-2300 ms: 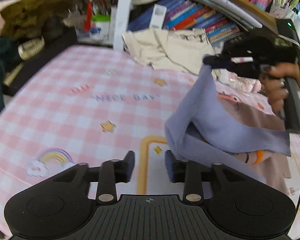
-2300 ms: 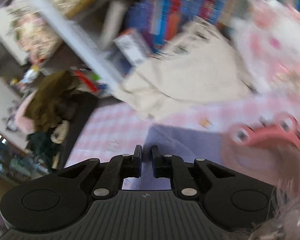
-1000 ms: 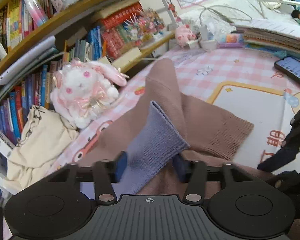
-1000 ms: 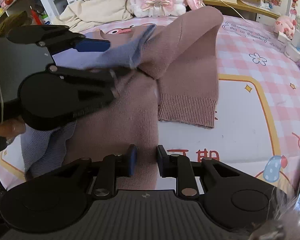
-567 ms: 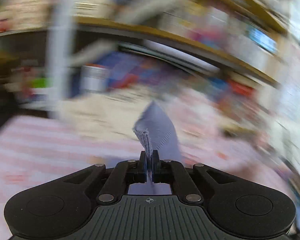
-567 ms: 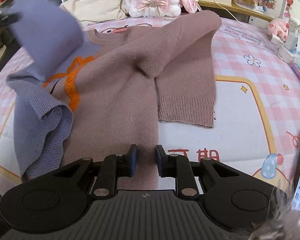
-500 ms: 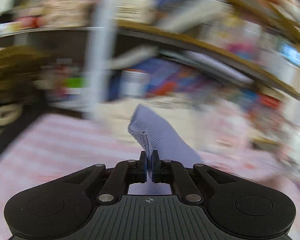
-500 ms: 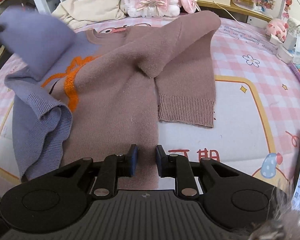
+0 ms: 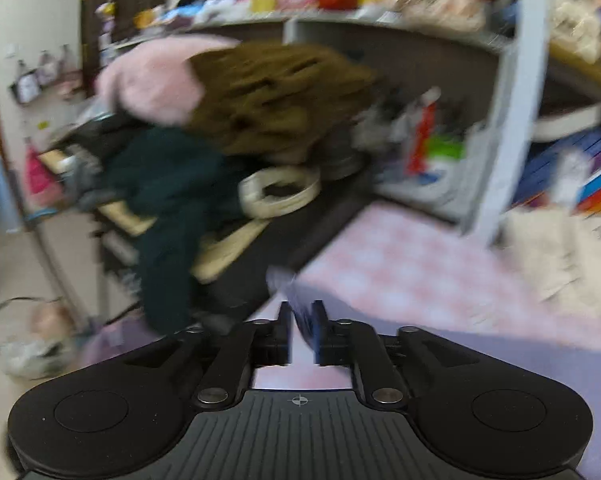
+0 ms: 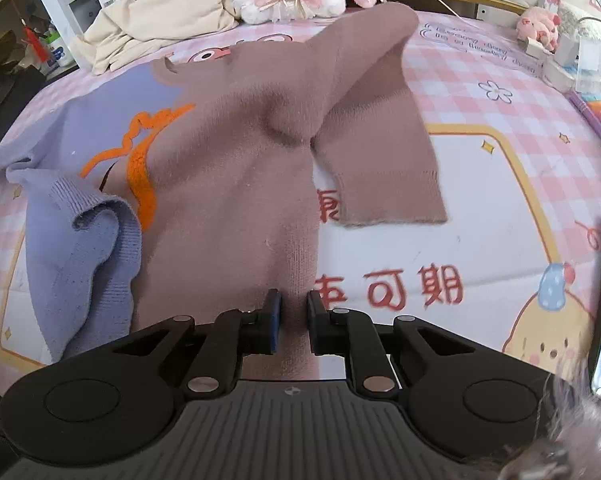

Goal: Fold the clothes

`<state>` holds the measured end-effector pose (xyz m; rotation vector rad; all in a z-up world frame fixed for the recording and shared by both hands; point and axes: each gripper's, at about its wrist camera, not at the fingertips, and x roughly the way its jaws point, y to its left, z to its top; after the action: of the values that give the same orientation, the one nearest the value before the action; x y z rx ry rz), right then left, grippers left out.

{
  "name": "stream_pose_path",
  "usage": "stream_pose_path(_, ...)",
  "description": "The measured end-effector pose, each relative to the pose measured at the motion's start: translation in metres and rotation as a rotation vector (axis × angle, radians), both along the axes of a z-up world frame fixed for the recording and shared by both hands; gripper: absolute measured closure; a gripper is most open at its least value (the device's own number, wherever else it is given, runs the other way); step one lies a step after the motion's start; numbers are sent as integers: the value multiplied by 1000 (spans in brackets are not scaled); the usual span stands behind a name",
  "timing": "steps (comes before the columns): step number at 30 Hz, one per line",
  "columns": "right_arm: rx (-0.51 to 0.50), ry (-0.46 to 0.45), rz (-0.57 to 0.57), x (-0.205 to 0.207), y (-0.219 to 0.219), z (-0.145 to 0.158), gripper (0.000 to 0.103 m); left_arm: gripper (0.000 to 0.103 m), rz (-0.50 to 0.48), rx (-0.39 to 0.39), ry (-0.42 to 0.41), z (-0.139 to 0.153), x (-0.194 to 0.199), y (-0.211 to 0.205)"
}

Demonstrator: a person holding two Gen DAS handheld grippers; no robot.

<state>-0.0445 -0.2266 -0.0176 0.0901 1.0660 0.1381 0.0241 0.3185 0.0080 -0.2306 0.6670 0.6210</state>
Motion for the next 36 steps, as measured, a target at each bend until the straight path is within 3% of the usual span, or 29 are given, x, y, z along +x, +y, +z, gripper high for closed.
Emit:
stream_pose_path(2, -8, 2, 0, -2, 3, 0, 90, 86, -26, 10, 48, -1, -5, -14)
stream_pose_path(4, -13, 5, -2, -2, 4, 0, 90, 79, -159, -24, 47, 0, -13, -47)
stream_pose_path(5, -14, 8, -3, -2, 4, 0, 90, 69, -250, -82, 50, -1, -16, -67)
stream_pose_path(8, -16, 18, 8, -3, 5, 1, 90, 65, -492, -361, 42, -8, -18, -119)
stream_pose_path(10, -19, 22, 23, -6, 7, 2, 90, 52, -550, -519, 33, -13, -14, -143)
stream_pose_path(11, -20, 24, 31, -7, 7, 2, 90, 39, -543, -542, 37, -14, -9, -152)
stream_pose_path(13, -22, 20, 42, -10, 8, 4, 90, 36, -515, -527, 51, -13, 1, -167)
stream_pose_path(17, -18, 5, 61, -16, 9, 6, 91, 36, -510, -380, 122, -14, 16, -198)
stream_pose_path(19, -13, 2, 69, -18, 8, 7, 91, 41, -496, -326, 176, -19, 19, -204)
stream_pose_path(20, -8, 7, 67, -18, 7, 6, 91, 53, -487, -320, 190, -22, 20, -206)
stream_pose_path(21, -1, 15, 64, -18, 6, 4, 91, 82, -488, -354, 187, -24, 18, -203)
stream_pose_path(22, 7, 24, 60, -17, 4, 3, 91, 94, -494, -409, 178, -24, 14, -198)
stream_pose_path(24, 21, 33, 54, -17, 2, 0, 91, 99, -509, -501, 160, -24, 7, -188)
stream_pose_path(28, 20, 34, 71, -16, 2, 0, 91, 99, -509, -513, 169, -19, -9, -150)
stream_pose_path(32, 13, 33, 90, -15, 2, 0, 91, 91, -496, -343, 303, -30, -15, -122)
stream_pose_path(34, 19, 37, 90, -14, 1, 0, 91, 88, -520, -358, 285, -29, -23, -122)
stream_pose_path(36, 22, 36, 86, -13, 1, 0, 91, 59, -549, -382, 255, -27, -29, -125)
